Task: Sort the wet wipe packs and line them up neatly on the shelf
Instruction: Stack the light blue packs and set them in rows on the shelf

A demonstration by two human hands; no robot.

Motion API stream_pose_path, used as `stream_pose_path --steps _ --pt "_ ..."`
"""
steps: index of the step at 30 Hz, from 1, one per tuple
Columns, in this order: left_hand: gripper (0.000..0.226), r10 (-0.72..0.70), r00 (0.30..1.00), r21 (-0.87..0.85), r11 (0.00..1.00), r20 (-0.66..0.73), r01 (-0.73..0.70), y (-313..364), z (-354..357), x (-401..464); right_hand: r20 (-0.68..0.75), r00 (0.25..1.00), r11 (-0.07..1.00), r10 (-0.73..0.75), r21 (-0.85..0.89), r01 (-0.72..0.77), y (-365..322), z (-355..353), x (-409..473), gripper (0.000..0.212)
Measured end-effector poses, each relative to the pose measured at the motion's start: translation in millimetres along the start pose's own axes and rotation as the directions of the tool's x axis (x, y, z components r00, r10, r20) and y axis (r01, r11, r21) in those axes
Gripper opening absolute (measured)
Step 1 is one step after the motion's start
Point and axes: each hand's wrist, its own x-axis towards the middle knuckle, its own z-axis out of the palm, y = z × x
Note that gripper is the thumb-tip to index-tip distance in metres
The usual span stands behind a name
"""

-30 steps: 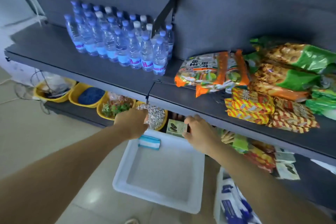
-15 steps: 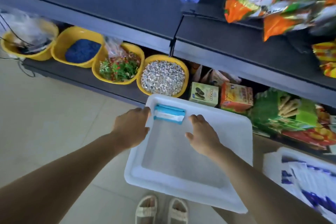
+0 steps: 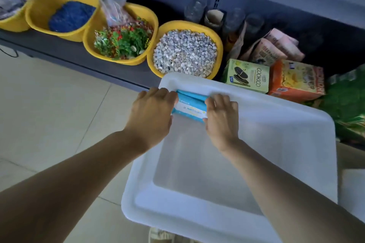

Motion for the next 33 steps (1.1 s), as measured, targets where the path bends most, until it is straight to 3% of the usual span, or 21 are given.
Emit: stream_pose_path --steps 4,6,8,14,19,22,25,30,33 --pt "0.036 0.015 1.0 0.007 1.0 -0.021 -0.015 -1 9 6 -0.04 0.999 0.999 -0.03 -0.013 0.029 -1 10 -7 0.034" --pt "0.037 0.013 0.999 0.014 1.0 -0.043 -0.013 -2 12 11 -0.078 0.994 0.995 -0.076 0.056 0.08 -1 12 -19 0.028" --pt "0.037 0.001 0.999 0.013 1.0 -0.041 -0.001 -2 12 17 -0.094 0.99 0.98 -0.107 0.161 0.121 0 10 -36 0.034" --pt "0.038 -0.095 0.992 -0.009 0.995 0.084 0.096 12 19 33 -0.009 0.998 0.952 0.066 0.299 -0.06 30 4 -57 0.051" --pt "0.047 0.02 0.992 0.077 0.997 0.124 -0.029 22 43 49 0.13 0.99 0.959 0.058 0.269 -0.091 50 15 -52 0.044" --pt "0.038 0.108 0.994 0.14 0.985 -0.02 -0.104 23 59 56 0.158 0.987 0.972 -0.022 0.234 -0.016 46 24 -48 0.043" --pt "0.03 0.121 0.992 0.172 0.978 -0.023 -0.116 23 69 59 0.186 0.981 0.963 -0.058 0.268 0.006 39 29 -47 0.036" --pt "0.02 0.125 0.992 0.261 0.957 0.012 -0.123 22 79 60 0.3 0.953 0.909 0.037 0.386 -0.157 54 31 -58 0.01" --pt "0.018 0.109 0.993 0.226 0.967 0.034 -0.114 26 75 58 0.411 0.909 0.819 0.07 0.497 -0.288 68 27 -68 0.016"
